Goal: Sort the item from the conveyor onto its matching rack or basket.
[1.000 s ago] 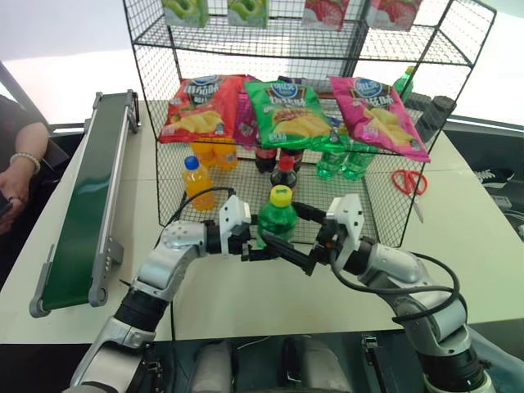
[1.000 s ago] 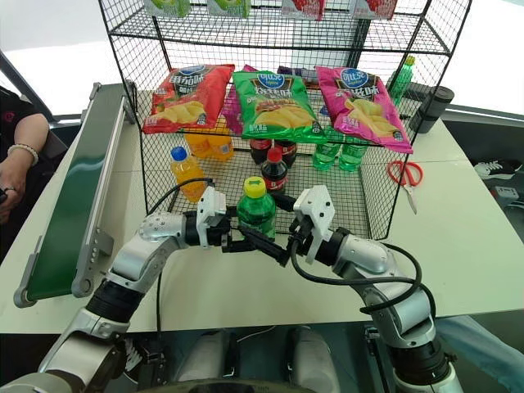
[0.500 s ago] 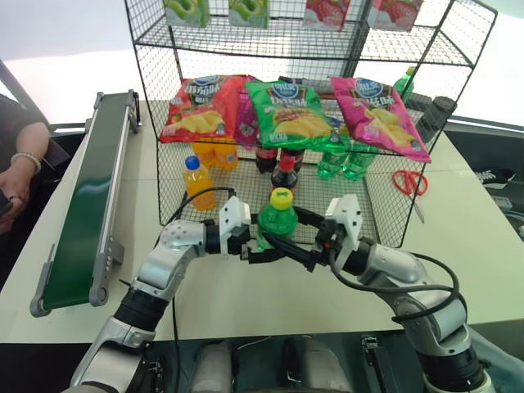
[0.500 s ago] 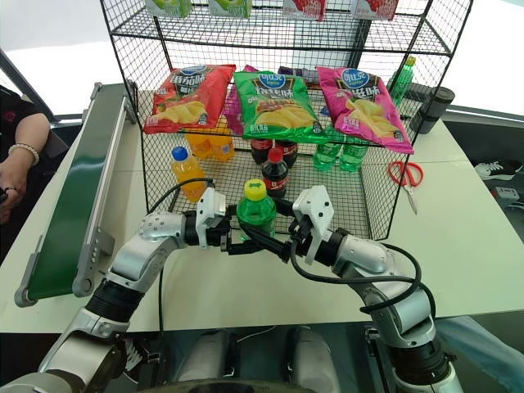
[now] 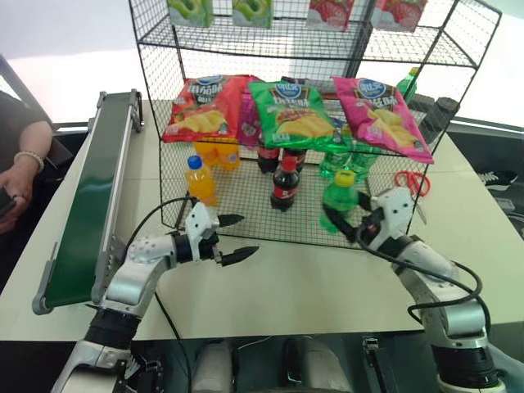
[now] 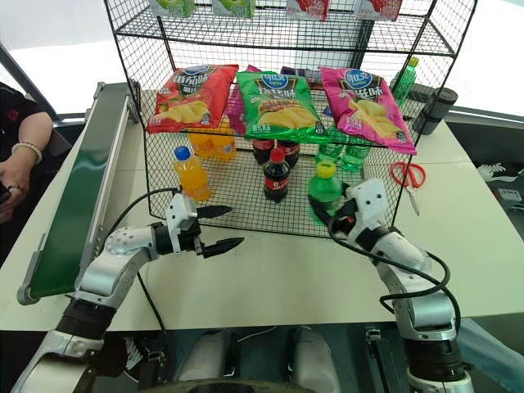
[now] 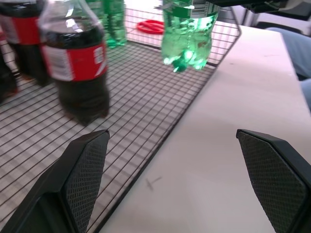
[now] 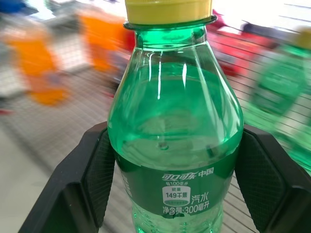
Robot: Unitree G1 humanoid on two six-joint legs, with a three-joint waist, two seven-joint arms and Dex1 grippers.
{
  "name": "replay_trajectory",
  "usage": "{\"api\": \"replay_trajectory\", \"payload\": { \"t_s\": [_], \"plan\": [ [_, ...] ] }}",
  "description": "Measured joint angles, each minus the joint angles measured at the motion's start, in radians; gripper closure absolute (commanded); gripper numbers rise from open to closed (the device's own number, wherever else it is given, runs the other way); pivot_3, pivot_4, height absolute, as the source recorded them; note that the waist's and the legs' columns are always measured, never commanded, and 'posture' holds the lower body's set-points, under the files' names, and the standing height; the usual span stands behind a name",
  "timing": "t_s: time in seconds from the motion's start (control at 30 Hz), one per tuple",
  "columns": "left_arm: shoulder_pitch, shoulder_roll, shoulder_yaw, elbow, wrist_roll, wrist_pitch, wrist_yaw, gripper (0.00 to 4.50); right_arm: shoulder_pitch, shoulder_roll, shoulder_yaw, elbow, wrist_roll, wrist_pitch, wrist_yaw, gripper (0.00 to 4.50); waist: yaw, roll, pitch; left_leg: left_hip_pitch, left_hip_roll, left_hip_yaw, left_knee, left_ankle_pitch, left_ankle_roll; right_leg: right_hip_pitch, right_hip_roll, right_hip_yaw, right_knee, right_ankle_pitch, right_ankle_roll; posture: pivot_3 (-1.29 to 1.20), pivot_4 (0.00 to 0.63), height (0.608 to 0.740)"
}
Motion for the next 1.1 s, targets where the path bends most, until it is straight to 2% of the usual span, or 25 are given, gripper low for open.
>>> {"api": "replay_trajectory", "payload": {
  "t_s": [0.17, 0.4, 0.67, 0.9, 1.0, 1.1],
  "plan": [
    [0.007, -0.03, 0.01, -0.07, -0.001, -0.017, 0.034, 0.05, -0.009, 0.08, -0.004, 0.11, -0.031, -0.093, -0.057, 1.54, -0.005, 0.003, 0.0, 0.002, 0.0, 0.001, 0.0, 0.0, 0.0, 0.0, 0.0, 0.001, 0.002, 0.0, 0.0, 0.0, 0.15, 0.735],
    [0.021, -0.052, -0.018, -0.116, -0.001, -0.007, 0.052, 0.05, -0.16, 0.14, -0.026, 0.368, -0.079, -0.222, -0.139, 1.54, -0.003, 0.004, 0.0, 0.002, 0.0, 0.001, 0.001, 0.001, -0.001, 0.0, 0.0, 0.002, 0.003, 0.0, 0.0, 0.0, 0.15, 0.735],
    [0.001, -0.06, -0.027, -0.116, 0.0, -0.007, 0.057, 0.05, -0.298, 0.144, -0.058, 0.629, -0.085, -0.345, -0.159, 1.54, -0.004, 0.004, 0.0, 0.002, 0.0, 0.003, 0.001, 0.001, -0.001, 0.0, 0.0, 0.002, 0.003, 0.0, 0.0, 0.0, 0.15, 0.735],
    [-0.003, -0.06, -0.03, -0.115, 0.003, -0.008, 0.055, 0.05, -0.325, 0.145, -0.072, 0.682, -0.072, -0.366, -0.14, 1.54, -0.004, 0.005, 0.0, 0.002, 0.0, 0.003, 0.001, 0.001, -0.001, 0.001, 0.0, 0.002, 0.003, 0.0, 0.0, 0.0, 0.15, 0.735],
    [-0.003, -0.061, -0.031, -0.113, 0.003, -0.008, 0.053, 0.0, -0.325, 0.146, -0.073, 0.681, -0.057, -0.364, -0.128, 0.04, -0.004, 0.005, 0.0, 0.003, 0.001, 0.003, 0.001, 0.001, -0.001, 0.001, 0.0, 0.002, 0.003, 0.0, 0.0, 0.0, 0.15, 0.735],
    [-0.004, -0.061, -0.032, -0.113, 0.003, -0.008, 0.05, 0.0, -0.323, 0.145, -0.074, 0.677, -0.053, -0.364, -0.121, 0.04, -0.004, 0.005, 0.0, 0.003, 0.001, 0.003, 0.001, 0.001, -0.001, 0.002, 0.0, 0.002, 0.003, 0.0, 0.0, 0.0, 0.15, 0.735]
  ]
}}
